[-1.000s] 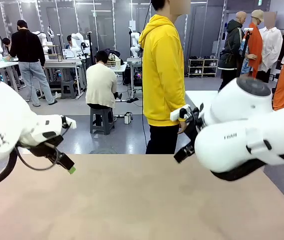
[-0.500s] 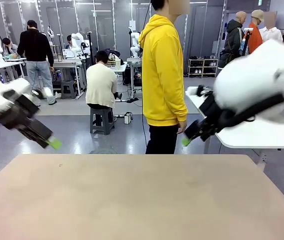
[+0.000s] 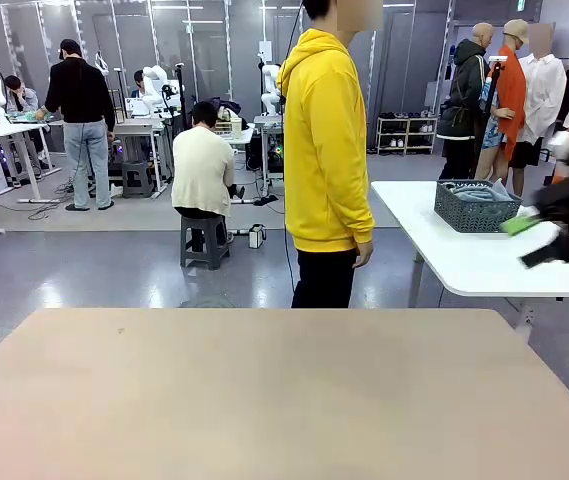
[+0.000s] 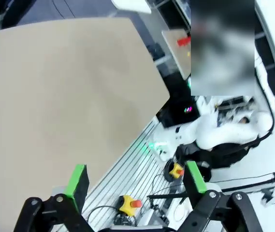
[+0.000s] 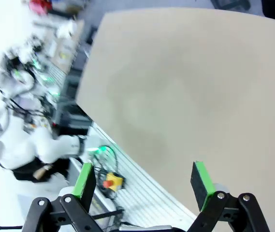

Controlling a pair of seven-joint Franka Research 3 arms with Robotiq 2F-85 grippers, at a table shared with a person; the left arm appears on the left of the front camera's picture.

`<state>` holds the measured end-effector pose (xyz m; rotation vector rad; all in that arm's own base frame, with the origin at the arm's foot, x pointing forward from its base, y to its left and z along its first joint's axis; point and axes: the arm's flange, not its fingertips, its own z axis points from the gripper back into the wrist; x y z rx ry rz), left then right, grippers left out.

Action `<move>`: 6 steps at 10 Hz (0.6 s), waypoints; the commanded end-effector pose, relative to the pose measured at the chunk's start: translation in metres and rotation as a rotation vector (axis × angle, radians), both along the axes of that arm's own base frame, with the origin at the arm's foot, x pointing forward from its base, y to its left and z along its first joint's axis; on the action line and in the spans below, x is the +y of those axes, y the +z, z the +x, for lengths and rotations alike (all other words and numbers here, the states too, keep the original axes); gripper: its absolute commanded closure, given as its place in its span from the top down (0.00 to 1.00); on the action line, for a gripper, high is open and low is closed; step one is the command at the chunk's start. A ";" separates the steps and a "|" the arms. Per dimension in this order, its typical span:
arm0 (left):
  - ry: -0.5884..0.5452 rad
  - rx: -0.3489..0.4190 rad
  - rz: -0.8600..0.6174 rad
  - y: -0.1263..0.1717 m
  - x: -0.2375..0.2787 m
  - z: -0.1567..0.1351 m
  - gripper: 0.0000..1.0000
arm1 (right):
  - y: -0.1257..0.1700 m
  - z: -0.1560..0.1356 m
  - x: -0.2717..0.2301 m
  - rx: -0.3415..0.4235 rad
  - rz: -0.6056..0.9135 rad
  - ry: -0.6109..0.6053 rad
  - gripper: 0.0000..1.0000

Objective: Fold the towels and place them in the basket.
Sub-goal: When a person lays out a Towel with hook on the table, fold it in half twice.

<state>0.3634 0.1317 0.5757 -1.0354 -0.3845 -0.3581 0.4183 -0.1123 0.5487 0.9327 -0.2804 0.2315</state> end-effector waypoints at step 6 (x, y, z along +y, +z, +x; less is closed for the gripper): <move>0.313 0.001 -0.252 -0.043 0.124 -0.065 1.00 | -0.033 -0.039 -0.134 -0.003 0.294 -0.185 1.00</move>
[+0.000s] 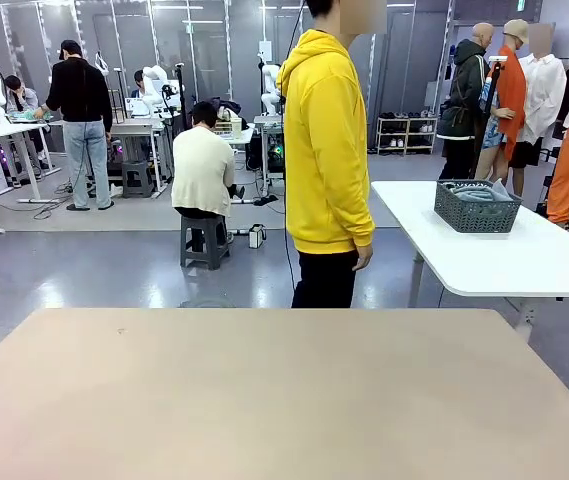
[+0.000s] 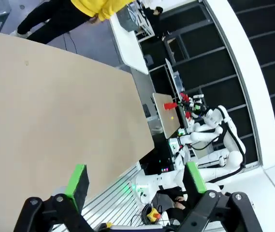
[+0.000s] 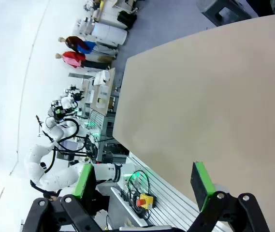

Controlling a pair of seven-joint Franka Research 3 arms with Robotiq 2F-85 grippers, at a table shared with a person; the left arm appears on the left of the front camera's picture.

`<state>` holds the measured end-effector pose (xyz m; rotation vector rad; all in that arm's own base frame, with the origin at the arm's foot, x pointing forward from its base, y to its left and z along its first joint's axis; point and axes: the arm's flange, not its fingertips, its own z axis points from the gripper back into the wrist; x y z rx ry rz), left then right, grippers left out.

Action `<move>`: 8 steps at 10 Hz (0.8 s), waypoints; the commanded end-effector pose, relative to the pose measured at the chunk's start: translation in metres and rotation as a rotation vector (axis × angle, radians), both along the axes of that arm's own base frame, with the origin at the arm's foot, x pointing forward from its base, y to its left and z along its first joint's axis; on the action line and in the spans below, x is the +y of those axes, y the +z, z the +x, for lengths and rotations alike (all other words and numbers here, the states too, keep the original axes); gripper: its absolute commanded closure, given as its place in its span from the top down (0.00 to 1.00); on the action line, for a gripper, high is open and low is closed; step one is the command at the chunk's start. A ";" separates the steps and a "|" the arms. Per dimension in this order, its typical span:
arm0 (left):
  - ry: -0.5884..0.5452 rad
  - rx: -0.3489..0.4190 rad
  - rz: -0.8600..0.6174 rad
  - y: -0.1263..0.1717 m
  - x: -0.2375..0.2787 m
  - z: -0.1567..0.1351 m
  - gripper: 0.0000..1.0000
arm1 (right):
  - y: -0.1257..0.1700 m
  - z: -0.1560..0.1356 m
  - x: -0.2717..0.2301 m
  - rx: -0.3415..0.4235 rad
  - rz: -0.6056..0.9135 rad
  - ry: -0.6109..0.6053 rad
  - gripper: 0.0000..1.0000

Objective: Fold the towels and place them in the basket.
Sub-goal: When a person lays out a Towel with hook on the table, fold it in half twice.

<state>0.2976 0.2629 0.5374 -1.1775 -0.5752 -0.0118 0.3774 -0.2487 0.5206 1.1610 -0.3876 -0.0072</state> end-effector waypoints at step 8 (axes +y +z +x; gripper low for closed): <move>0.013 0.003 -0.006 -0.005 0.003 -0.005 1.00 | -0.005 -0.005 -0.006 -0.009 0.013 -0.004 1.00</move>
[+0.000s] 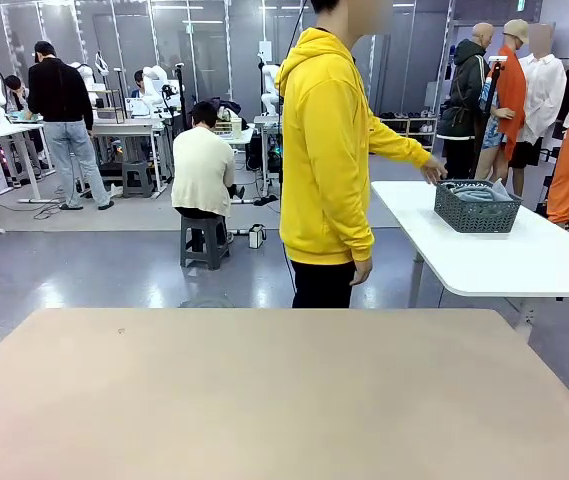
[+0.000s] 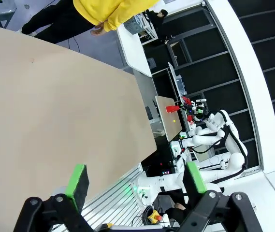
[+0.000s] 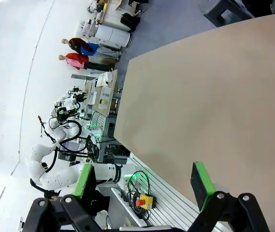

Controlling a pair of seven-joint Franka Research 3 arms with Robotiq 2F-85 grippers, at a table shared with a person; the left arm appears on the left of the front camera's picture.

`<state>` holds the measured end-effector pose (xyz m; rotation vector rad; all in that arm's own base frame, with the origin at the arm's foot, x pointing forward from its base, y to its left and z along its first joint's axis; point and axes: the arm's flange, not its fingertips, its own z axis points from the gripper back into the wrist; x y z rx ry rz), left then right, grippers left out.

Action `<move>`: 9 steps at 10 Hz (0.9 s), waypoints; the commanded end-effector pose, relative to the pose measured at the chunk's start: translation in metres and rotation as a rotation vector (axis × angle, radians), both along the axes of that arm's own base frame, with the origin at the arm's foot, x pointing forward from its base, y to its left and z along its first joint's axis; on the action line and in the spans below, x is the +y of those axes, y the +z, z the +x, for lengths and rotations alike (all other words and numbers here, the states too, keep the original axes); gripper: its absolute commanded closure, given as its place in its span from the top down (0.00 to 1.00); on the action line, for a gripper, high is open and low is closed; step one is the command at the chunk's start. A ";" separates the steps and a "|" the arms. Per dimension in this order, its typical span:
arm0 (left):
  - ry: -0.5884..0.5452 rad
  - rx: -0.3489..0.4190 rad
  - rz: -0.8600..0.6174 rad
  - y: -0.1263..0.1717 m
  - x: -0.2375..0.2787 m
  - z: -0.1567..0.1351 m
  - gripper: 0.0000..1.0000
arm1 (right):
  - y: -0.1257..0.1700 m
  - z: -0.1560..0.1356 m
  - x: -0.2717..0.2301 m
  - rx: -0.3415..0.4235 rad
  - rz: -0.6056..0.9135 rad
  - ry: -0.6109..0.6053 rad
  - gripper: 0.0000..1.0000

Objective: Fold the towels and place them in the basket.
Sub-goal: When a person lays out a Towel with hook on the table, fold it in half twice.

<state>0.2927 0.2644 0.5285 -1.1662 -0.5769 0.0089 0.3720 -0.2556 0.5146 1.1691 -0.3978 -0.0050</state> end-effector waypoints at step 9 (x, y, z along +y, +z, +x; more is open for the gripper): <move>-0.005 -0.008 -0.011 0.004 0.001 0.000 1.00 | 0.001 0.000 0.000 0.001 0.005 -0.001 1.00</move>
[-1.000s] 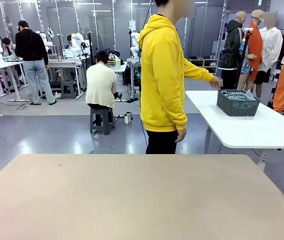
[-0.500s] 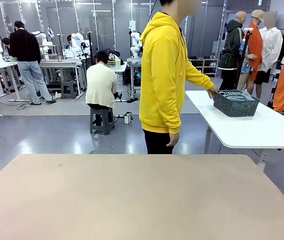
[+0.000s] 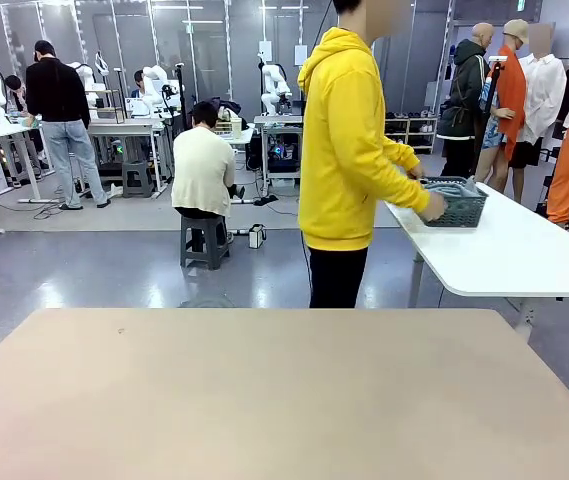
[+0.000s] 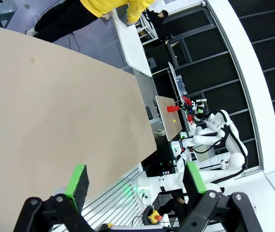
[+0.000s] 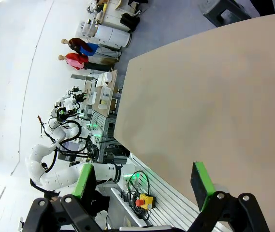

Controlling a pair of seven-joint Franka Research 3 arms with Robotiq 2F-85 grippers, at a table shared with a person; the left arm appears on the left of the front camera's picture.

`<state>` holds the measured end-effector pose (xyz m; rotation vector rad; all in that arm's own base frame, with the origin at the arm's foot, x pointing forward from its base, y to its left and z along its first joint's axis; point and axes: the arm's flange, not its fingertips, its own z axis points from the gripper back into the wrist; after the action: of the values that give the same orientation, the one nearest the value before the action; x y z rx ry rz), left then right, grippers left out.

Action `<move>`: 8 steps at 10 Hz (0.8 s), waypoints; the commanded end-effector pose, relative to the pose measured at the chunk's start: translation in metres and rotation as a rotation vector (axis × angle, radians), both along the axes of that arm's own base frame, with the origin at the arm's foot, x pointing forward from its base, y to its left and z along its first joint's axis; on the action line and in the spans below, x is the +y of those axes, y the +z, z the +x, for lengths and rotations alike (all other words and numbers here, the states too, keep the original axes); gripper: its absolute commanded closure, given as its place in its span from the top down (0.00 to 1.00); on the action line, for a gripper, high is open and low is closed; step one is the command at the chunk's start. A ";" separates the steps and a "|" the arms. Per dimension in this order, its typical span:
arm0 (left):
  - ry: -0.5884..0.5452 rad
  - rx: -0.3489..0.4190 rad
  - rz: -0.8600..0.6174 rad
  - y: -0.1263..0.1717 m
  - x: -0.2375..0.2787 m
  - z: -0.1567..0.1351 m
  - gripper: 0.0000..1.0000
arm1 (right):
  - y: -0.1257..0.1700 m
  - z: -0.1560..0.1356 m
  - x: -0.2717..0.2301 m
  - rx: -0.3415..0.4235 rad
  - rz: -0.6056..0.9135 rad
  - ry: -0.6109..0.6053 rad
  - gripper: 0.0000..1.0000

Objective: Fold the towels and place them in the basket.
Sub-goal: When a person lays out a Towel with hook on the table, fold it in half twice.

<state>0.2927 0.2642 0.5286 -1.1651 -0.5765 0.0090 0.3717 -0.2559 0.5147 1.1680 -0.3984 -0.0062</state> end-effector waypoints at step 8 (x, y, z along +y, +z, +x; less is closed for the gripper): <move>-0.006 -0.008 -0.012 0.004 0.001 0.000 1.00 | 0.001 0.001 0.001 0.000 0.006 0.000 1.00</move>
<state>0.2928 0.2642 0.5286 -1.1650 -0.5764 0.0089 0.3719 -0.2557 0.5148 1.1679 -0.3979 -0.0057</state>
